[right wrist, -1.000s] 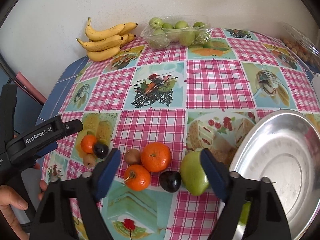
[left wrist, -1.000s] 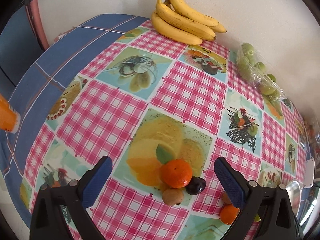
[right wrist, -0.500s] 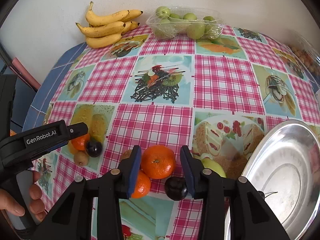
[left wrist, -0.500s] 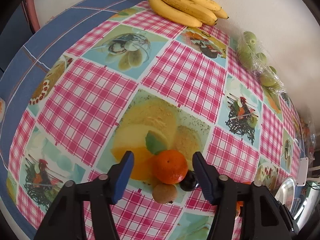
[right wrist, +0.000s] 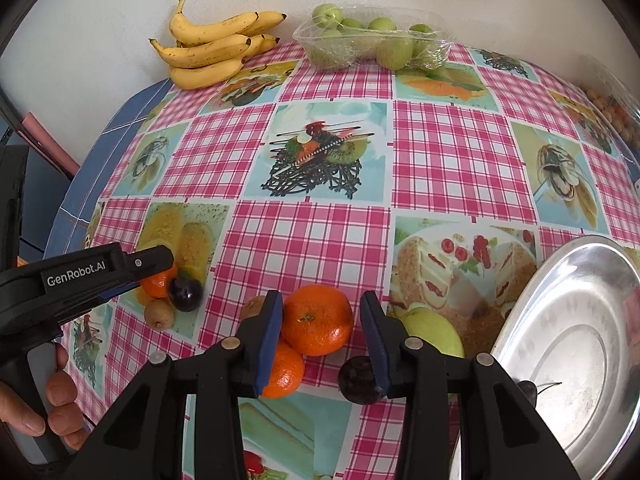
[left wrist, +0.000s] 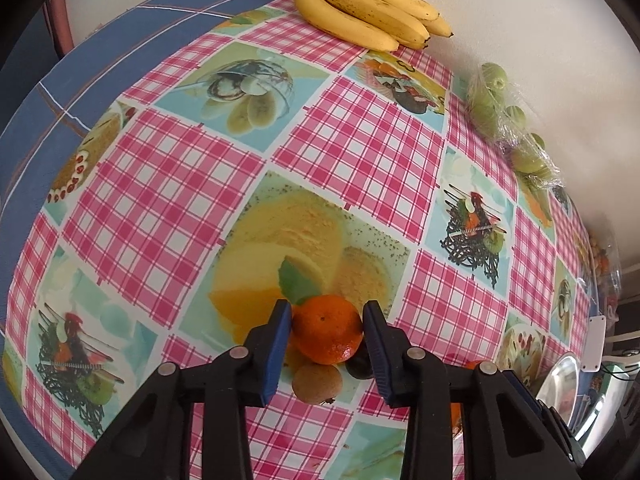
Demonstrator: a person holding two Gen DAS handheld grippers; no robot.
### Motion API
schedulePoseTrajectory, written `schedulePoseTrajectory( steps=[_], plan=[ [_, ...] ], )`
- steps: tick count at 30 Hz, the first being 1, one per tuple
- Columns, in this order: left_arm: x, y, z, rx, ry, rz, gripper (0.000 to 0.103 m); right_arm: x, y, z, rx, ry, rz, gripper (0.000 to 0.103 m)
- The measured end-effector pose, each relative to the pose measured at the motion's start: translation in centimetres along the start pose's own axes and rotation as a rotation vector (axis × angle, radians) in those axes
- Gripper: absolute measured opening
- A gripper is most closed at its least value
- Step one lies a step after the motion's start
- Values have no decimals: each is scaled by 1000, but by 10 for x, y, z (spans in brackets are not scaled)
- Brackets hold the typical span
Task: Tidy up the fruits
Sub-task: 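Close the left tool on one orange while the right tool grasps another orange, then lift both oranges and carry them over the steel bowl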
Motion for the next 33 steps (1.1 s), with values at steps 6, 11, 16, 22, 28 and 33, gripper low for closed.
schedulePoseTrajectory(
  steps=[6,11,16,22,28,33],
  plan=[
    [1,1,-1,-3,3,1,40,0,-1,-1,-13,0,-2,42],
    [1,1,-1,-4,6,-6,40,0,-3,-5,-21,-4,2,42],
    [2,1,-2,-4,13,-16,40,0,-3,-5,-22,-6,3,42],
    [3,1,-1,-3,9,-31,38,0,-2,-4,-25,-2,0,41],
    [3,7,17,41,-13,-31,38,-2,-1,4,-10,9,-8,40],
    [11,11,35,85,-30,-57,38,-3,5,22,30,27,-20,40]
  ],
)
Point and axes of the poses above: each gripper's, at about its wrist camera, not at the fingertips, and z roughly against the way its jaws point, x to its right, y to its top, the point moved 4 cm from there along -z, roughly the way its jaws point, and after that the axes turned 5 degrees about -z, right-handed, at the moved point
